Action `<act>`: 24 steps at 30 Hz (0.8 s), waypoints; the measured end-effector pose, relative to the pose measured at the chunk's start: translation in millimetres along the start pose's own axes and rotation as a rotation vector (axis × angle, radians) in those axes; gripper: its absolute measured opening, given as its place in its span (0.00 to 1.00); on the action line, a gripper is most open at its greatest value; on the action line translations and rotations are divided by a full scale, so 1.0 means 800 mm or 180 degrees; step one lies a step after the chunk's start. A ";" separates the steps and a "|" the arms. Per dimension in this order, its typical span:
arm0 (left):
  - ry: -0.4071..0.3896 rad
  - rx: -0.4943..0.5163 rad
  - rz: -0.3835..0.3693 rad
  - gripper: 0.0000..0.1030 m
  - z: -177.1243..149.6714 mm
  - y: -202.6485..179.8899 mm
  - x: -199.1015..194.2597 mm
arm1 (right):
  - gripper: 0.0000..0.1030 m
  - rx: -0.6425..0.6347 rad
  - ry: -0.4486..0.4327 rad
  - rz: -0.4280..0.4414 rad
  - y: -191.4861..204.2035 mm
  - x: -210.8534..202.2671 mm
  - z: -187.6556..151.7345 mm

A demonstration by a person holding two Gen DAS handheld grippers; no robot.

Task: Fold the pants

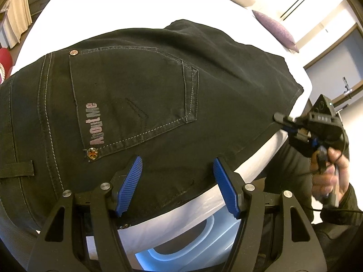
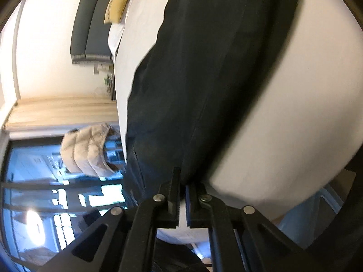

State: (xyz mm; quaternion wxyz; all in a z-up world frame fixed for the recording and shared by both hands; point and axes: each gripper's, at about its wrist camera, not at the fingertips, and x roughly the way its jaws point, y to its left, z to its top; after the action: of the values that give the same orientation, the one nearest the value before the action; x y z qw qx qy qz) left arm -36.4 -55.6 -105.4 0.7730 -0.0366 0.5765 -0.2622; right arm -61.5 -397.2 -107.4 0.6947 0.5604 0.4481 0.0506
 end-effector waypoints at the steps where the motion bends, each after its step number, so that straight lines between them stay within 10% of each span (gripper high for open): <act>1: 0.0000 -0.0003 0.0000 0.62 -0.001 0.000 0.000 | 0.18 0.0087 -0.0052 0.0076 -0.004 -0.004 0.006; 5: -0.0016 -0.0030 -0.0017 0.62 -0.003 0.002 -0.001 | 0.32 0.0230 -0.0491 0.0262 -0.020 -0.041 0.037; 10: -0.0008 -0.0005 0.0019 0.62 -0.003 0.001 -0.001 | 0.04 0.0557 -0.0993 0.0301 -0.059 -0.086 0.080; 24: 0.0006 0.0011 0.0044 0.62 0.000 -0.002 0.001 | 0.05 0.0669 -0.1125 0.0284 -0.081 -0.111 0.086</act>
State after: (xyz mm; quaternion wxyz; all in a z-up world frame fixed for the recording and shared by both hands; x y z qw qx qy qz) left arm -36.5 -57.5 -105.6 0.7744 -0.0311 0.5770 -0.2579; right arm -95.7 -522.0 -112.5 0.6972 0.6493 0.2969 -0.0648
